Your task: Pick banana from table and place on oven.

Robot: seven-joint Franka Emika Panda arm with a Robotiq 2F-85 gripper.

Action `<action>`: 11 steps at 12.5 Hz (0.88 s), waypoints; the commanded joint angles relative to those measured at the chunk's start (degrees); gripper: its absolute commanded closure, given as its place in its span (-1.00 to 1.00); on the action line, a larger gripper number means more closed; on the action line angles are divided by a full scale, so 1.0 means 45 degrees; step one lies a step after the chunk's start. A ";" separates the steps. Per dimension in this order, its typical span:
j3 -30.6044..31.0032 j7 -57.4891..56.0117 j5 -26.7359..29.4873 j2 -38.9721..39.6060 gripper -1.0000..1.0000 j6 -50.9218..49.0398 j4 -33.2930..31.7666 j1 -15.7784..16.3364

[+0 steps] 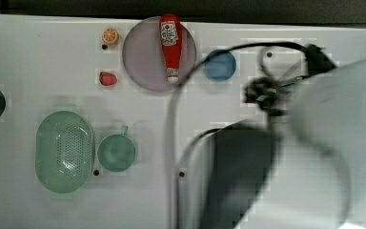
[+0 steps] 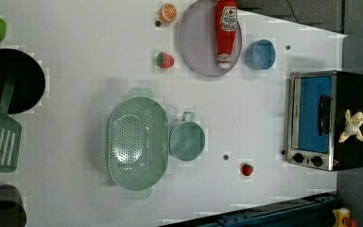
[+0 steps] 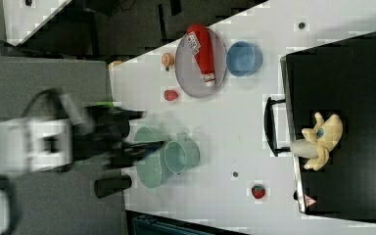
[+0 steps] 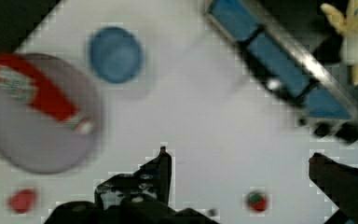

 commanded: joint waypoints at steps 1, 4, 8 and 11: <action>0.1466 0.5130 0.0200 -0.1000 -1.00 -0.0360 -0.0933 0.0537; 0.2362 0.5781 0.0215 -0.1762 -1.00 -0.0726 -0.1409 0.0537; 0.2389 0.5780 0.0207 -0.2069 -1.00 -0.0788 -0.1507 0.0512; 0.2395 0.5781 0.0207 -0.2032 -1.00 -0.0780 -0.1525 0.0508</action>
